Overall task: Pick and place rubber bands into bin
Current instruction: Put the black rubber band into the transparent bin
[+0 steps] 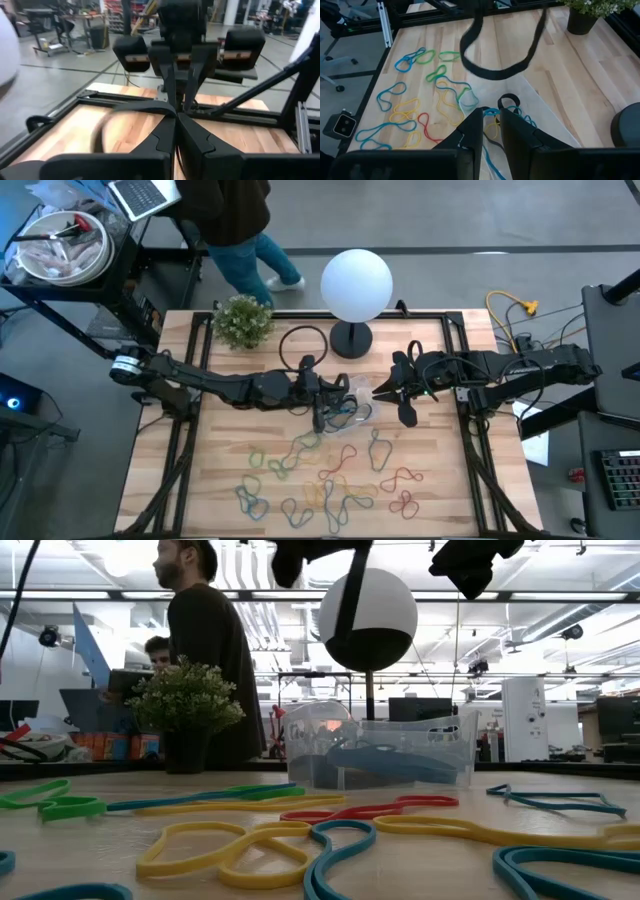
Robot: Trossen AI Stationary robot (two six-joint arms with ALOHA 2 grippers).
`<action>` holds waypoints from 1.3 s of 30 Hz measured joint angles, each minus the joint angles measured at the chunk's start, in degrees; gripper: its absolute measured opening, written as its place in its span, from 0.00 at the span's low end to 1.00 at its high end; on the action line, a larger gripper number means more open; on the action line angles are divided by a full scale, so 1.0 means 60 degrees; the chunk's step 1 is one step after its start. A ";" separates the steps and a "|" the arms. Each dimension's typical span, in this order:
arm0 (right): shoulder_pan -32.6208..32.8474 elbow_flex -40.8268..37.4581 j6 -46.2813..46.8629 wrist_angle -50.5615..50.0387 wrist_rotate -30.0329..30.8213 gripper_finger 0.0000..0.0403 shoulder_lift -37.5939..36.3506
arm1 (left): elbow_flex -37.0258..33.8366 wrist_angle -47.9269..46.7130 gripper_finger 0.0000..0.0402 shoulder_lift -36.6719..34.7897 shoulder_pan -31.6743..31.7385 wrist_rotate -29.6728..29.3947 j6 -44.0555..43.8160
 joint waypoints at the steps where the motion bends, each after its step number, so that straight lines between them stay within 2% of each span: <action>1: 0.0000 0.0000 0.0000 0.0001 -0.0002 0.15 0.0000 | 0.0010 0.0000 0.00 0.0072 0.0099 0.0159 -0.0010; 10: 0.0000 -0.0033 0.0211 0.0008 -0.0003 0.15 0.0000 | -0.0058 -0.0048 0.00 0.0280 0.0821 0.0792 -0.0080; 19: 0.0002 -0.0101 0.0242 0.0012 -0.0001 0.15 0.0000 | -0.0084 -0.1155 0.00 0.0280 0.1635 0.0898 -0.0091; 23: 0.0000 -0.0165 0.0244 0.0019 0.0001 0.15 0.0000 | -0.0185 -0.1168 0.00 0.0281 0.1777 0.1226 -0.0173; 32: 0.0000 -0.0324 0.0248 0.0033 0.0001 0.15 -0.0007 | -0.0019 -0.1176 0.00 0.1474 0.1766 0.2279 -0.0998; 39: 0.0001 -0.0468 0.0442 0.0033 0.0001 0.15 -0.0007 | 0.0062 -0.1158 0.00 0.1953 0.1759 0.2532 -0.1373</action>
